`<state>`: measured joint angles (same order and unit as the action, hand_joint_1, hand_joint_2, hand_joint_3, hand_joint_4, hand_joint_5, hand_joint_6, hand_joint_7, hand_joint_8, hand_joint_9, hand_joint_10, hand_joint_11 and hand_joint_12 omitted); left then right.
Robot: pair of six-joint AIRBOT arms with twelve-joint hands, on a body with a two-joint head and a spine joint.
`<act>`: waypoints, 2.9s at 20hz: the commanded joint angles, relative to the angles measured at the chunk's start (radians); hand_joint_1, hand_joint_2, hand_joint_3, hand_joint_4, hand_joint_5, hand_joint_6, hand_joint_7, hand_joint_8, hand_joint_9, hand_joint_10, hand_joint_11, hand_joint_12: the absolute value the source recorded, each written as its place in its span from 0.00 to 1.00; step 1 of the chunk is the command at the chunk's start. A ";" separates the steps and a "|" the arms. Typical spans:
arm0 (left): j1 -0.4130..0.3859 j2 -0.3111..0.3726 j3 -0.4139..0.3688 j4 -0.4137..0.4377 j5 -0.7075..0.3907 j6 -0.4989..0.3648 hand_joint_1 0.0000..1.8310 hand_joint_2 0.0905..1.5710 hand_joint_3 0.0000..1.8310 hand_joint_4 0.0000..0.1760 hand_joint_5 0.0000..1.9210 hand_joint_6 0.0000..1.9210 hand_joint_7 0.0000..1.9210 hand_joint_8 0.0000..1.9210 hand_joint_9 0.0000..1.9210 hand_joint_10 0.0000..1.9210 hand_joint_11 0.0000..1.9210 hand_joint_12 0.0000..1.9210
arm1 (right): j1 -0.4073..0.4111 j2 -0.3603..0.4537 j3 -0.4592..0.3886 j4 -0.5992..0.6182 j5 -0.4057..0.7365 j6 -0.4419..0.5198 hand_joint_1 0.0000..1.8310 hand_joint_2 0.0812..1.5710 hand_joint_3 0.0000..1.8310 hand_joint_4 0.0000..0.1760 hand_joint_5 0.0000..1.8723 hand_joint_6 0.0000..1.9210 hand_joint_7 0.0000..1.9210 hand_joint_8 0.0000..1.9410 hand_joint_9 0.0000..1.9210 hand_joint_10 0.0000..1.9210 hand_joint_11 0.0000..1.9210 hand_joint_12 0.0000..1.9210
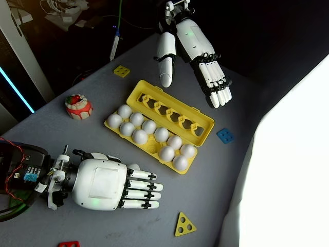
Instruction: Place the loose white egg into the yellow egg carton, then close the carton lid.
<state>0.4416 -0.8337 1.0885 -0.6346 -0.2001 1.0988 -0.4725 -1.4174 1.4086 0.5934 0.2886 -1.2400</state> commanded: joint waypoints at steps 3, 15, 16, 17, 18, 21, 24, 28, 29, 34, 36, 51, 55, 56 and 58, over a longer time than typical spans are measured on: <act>-0.011 -0.009 0.032 0.220 -0.023 -0.220 0.04 0.81 0.00 0.15 0.02 0.00 0.02 0.00 0.00 0.00 0.01 0.01 | 0.002 0.001 0.004 -0.025 0.111 -0.001 0.49 0.66 0.00 0.00 0.06 0.31 0.00 0.00 0.00 0.00 0.00 0.00; -0.100 -0.025 0.060 1.741 0.089 -1.746 0.02 0.82 0.00 0.16 0.02 0.00 0.02 0.00 0.00 0.00 0.01 0.01 | -0.002 -0.006 0.004 -0.046 0.133 0.000 0.52 0.68 0.00 0.00 0.10 0.47 0.05 0.01 0.02 0.01 0.00 0.00; -0.108 -0.025 0.055 1.864 0.097 -1.863 0.01 0.81 0.00 0.17 0.02 0.00 0.01 0.00 0.00 0.00 0.00 0.01 | -0.003 -0.007 0.004 -0.046 0.133 0.000 0.51 0.68 0.00 0.00 0.11 0.47 0.06 0.01 0.03 0.02 0.00 0.00; -0.121 -0.025 0.044 2.095 0.111 -2.086 0.01 0.82 0.00 0.16 0.01 0.00 0.00 0.00 0.00 0.00 0.00 0.00 | -0.004 -0.009 0.004 -0.046 0.133 -0.001 0.51 0.69 0.00 0.00 0.12 0.50 0.06 0.01 0.03 0.02 0.00 0.00; -0.128 -0.025 0.036 2.235 0.123 -2.223 0.01 0.82 0.00 0.16 0.01 0.00 0.00 0.00 0.00 0.00 0.00 0.00 | -0.004 -0.009 0.004 -0.046 0.133 -0.001 0.50 0.70 0.00 0.00 0.12 0.50 0.06 0.01 0.03 0.03 0.00 0.00; -0.129 -0.014 -0.013 2.932 0.241 -2.928 0.03 0.81 0.00 0.19 0.02 0.00 0.02 0.00 0.00 0.00 0.01 0.01 | -0.003 -0.010 0.004 -0.046 0.137 0.000 0.50 0.72 0.01 0.00 0.14 0.54 0.07 0.00 0.04 0.04 0.00 0.00; -0.041 -0.006 -0.034 3.275 0.435 -3.455 0.03 0.81 0.00 0.13 0.02 0.00 0.02 0.00 0.00 0.00 0.01 0.01 | -0.003 -0.011 0.004 -0.047 0.143 -0.001 0.52 0.71 0.00 0.00 0.20 0.53 0.10 0.01 0.04 0.05 0.00 0.00; 0.028 -0.008 -0.037 3.176 0.501 -3.346 0.01 0.81 0.00 0.15 0.03 0.00 0.02 0.00 0.00 0.00 0.00 0.03 | -0.002 -0.013 0.004 -0.047 0.146 0.000 0.60 0.76 0.00 0.00 0.43 0.66 0.26 0.01 0.01 0.29 0.00 0.54; 0.028 -0.008 -0.039 3.164 0.500 -3.276 0.02 0.81 0.00 0.16 0.03 0.00 0.02 0.00 0.00 0.00 0.00 0.03 | -0.002 -0.013 0.004 -0.047 0.147 0.000 0.60 0.75 0.00 0.00 0.43 0.65 0.27 0.01 0.01 0.32 0.00 0.59; 0.014 -0.007 -0.058 3.145 0.471 -2.970 0.01 0.81 0.00 0.15 0.02 0.00 0.02 0.00 0.00 0.00 0.00 0.04 | -0.002 -0.012 0.004 -0.047 0.149 0.000 0.61 0.75 0.00 0.00 0.44 0.64 0.28 0.01 0.00 0.35 0.00 0.62; -0.008 -0.007 -0.058 3.064 0.428 -2.770 0.01 0.82 0.00 0.15 0.02 0.00 0.01 0.00 0.00 0.00 0.00 0.01 | 0.000 -0.012 0.004 -0.047 0.152 0.000 0.61 0.75 0.00 0.00 0.44 0.64 0.28 0.01 0.00 0.34 0.00 0.60; 0.046 0.011 -0.059 2.582 0.587 -2.610 0.03 0.82 0.00 0.11 0.02 0.00 0.02 0.00 0.00 0.00 0.00 0.05 | -0.011 -0.002 -0.070 -0.214 0.501 0.397 0.61 0.74 0.00 0.00 0.45 0.62 0.28 0.00 0.01 0.36 0.00 0.65; 0.041 0.011 -0.056 2.603 0.497 -2.479 0.04 0.81 0.00 0.12 0.03 0.00 0.02 0.00 0.00 0.00 0.00 0.06 | 0.004 -0.027 -0.071 -0.215 0.537 0.449 0.61 0.74 0.00 0.00 0.45 0.62 0.29 0.00 0.00 0.36 0.00 0.65; 0.040 0.011 -0.055 2.603 0.478 -2.447 0.04 0.81 0.00 0.11 0.04 0.00 0.02 0.00 0.00 0.00 0.00 0.05 | 0.011 -0.036 -0.071 -0.215 0.537 0.452 0.61 0.74 0.00 0.00 0.45 0.62 0.29 0.00 0.00 0.37 0.00 0.65; 0.039 0.011 -0.056 2.603 0.468 -2.422 0.02 0.82 0.00 0.10 0.03 0.00 0.01 0.00 0.00 0.00 0.00 0.04 | 0.022 -0.051 -0.070 -0.214 0.537 0.454 0.61 0.74 0.00 0.00 0.46 0.61 0.29 0.00 0.01 0.37 0.00 0.67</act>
<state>0.4923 -0.8303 1.0264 1.9476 0.2138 -1.3254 -0.4644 -1.4734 1.3396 0.4004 0.7006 -0.7982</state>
